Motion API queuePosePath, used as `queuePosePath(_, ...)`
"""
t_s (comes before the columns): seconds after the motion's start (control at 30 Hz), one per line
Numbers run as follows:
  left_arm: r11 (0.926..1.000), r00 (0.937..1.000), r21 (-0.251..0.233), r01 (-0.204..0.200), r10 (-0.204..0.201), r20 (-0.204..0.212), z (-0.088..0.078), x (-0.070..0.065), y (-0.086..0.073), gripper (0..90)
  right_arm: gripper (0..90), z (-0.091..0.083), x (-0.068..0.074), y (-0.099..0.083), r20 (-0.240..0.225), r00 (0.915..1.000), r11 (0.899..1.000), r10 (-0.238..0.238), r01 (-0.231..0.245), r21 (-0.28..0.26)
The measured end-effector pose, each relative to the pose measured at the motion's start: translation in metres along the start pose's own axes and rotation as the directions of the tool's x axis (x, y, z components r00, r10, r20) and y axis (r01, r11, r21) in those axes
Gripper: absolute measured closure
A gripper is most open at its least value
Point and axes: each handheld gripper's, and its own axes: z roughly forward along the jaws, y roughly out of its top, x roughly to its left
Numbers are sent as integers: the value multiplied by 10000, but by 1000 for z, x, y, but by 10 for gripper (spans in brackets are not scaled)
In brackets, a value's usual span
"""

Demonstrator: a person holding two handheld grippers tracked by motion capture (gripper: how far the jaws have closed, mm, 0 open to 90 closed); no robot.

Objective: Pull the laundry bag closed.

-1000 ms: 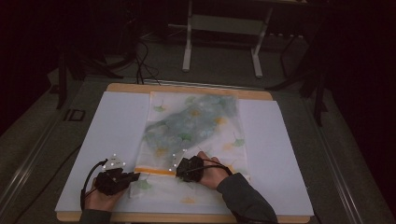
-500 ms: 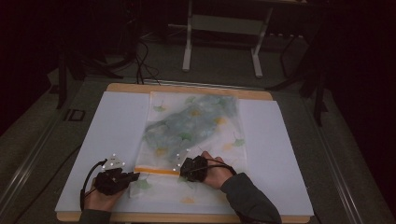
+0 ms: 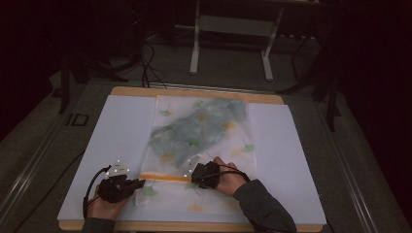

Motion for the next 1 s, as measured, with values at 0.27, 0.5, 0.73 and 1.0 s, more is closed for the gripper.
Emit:
queuePosePath(0.27, 10000, 10000, -46, 30, -30, 54, -1, 1, 0, 875, 846, -2, -1, -6, 24, 9999, 9999, 105, -104, -58)
queuePosePath(0.5, 10000, 10000, -52, 58, -57, 49, -1, 1, -1, 875, 846, -5, -1, -12, 85, 9998, 9999, 153, -154, 57)
queuePosePath(0.73, 10000, 10000, -55, 59, -58, 35, -1, 1, -1, 875, 846, -8, -3, -19, 134, 9996, 9997, 234, -236, 104)
queuePosePath(1.0, 10000, 10000, -67, 63, -62, 30, -2, 1, -1, 876, 846, -10, -5, -26, 174, 9992, 9992, 352, -355, 170)
